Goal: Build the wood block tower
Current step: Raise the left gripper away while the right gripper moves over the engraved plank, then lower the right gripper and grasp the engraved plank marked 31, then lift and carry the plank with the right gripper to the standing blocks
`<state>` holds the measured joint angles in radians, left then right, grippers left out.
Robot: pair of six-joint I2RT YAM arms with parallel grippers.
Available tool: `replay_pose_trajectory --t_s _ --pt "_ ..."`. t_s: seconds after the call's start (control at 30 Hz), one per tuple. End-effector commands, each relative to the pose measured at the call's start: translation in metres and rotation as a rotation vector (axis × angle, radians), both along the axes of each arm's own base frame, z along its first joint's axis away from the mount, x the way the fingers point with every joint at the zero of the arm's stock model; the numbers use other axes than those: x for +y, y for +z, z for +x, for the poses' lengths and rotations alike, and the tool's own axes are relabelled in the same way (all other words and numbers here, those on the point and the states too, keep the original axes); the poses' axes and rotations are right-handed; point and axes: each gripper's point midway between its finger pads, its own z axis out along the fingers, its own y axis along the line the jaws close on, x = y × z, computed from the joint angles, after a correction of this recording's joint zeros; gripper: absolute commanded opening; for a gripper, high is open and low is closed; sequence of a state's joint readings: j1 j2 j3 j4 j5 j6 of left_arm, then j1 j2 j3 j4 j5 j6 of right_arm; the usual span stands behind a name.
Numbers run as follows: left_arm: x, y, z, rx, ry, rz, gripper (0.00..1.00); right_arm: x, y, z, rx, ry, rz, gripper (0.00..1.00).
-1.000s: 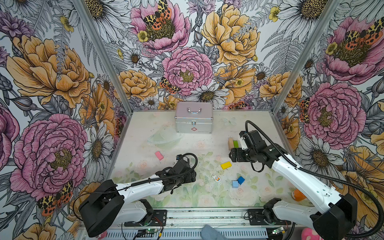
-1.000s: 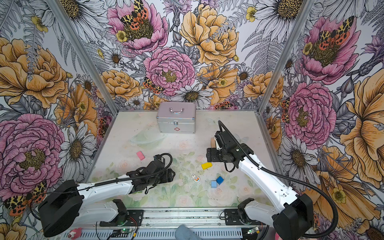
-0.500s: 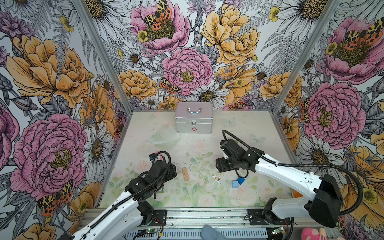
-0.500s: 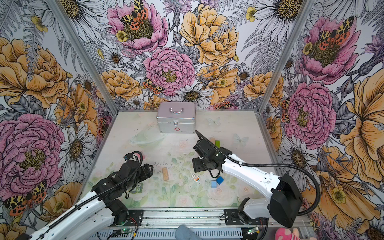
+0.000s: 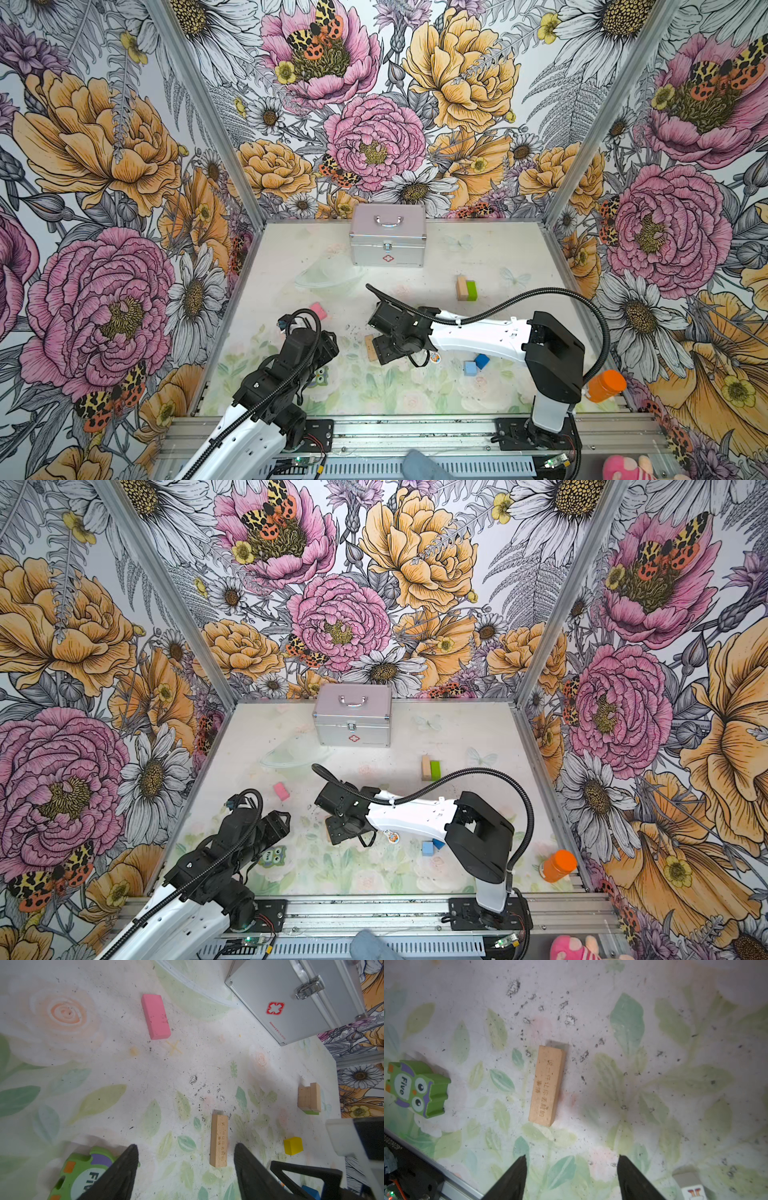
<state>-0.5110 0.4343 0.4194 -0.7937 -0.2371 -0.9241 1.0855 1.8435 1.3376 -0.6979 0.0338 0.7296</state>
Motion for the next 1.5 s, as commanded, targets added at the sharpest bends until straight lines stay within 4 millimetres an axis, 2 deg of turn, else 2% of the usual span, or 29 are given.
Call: replay_pose_trajectory --t_s 0.0,0.2,0.4,0.73,1.0,1.13,1.33,1.47 --pt "0.004 -0.008 -0.006 0.005 0.037 -0.05 0.74 0.014 0.004 0.011 -0.017 -0.031 0.027 0.71" --pt "0.005 -0.013 -0.011 -0.001 0.046 -0.108 0.75 0.032 -0.01 0.01 0.014 -0.008 0.024 0.65" --pt "0.004 -0.012 -0.01 0.007 0.041 -0.106 0.75 0.038 -0.022 0.012 0.028 -0.002 0.009 0.55" --pt "0.003 -0.011 -0.01 0.005 0.037 -0.113 0.75 0.049 -0.036 0.016 0.038 0.003 -0.005 0.53" --pt "0.002 -0.01 -0.01 0.002 0.036 -0.118 0.75 0.044 -0.053 0.023 0.023 -0.008 -0.087 0.44" --pt "0.003 -0.011 -0.01 0.004 0.038 -0.119 0.75 0.039 -0.058 0.023 0.025 -0.018 -0.108 0.32" --pt "0.003 -0.007 -0.009 -0.006 0.041 -0.12 0.75 0.029 -0.05 0.025 0.012 -0.031 -0.109 0.24" --pt "0.002 0.001 -0.004 -0.013 0.038 -0.106 0.75 0.022 -0.026 0.035 -0.011 -0.041 -0.068 0.22"
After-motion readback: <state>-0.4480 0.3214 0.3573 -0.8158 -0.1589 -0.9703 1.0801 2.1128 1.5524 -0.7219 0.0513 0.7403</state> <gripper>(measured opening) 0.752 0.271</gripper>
